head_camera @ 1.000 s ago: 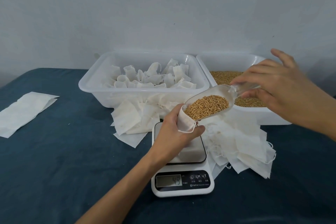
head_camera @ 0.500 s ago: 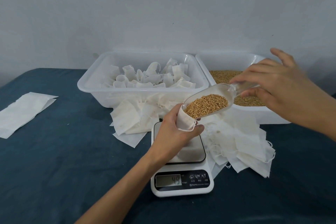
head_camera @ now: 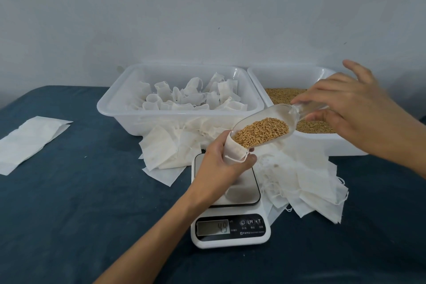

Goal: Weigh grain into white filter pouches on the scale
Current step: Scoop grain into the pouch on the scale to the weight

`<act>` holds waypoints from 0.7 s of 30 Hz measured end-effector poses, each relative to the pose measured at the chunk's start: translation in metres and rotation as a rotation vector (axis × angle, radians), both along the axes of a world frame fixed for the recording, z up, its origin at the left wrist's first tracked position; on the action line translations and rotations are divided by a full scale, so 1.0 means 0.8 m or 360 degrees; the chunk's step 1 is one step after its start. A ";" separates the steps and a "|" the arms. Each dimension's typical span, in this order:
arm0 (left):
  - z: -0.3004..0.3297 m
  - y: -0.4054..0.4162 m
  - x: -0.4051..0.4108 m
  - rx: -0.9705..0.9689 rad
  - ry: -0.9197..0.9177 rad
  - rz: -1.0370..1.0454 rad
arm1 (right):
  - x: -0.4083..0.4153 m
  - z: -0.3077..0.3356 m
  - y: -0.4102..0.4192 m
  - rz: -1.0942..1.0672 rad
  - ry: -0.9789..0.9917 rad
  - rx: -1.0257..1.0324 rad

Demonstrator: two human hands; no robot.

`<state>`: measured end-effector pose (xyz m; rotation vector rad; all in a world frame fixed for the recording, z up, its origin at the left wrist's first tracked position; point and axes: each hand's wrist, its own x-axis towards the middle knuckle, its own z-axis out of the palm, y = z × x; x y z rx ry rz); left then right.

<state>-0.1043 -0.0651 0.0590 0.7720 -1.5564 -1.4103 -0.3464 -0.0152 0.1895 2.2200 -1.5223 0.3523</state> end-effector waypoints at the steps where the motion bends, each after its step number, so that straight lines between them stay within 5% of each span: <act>1: 0.000 0.000 0.000 0.0005 0.0001 -0.0001 | 0.000 -0.001 0.000 0.0005 -0.0005 -0.0008; 21: -0.001 0.000 0.000 0.0061 0.0007 0.0001 | 0.000 0.000 -0.001 -0.0040 0.0012 0.0012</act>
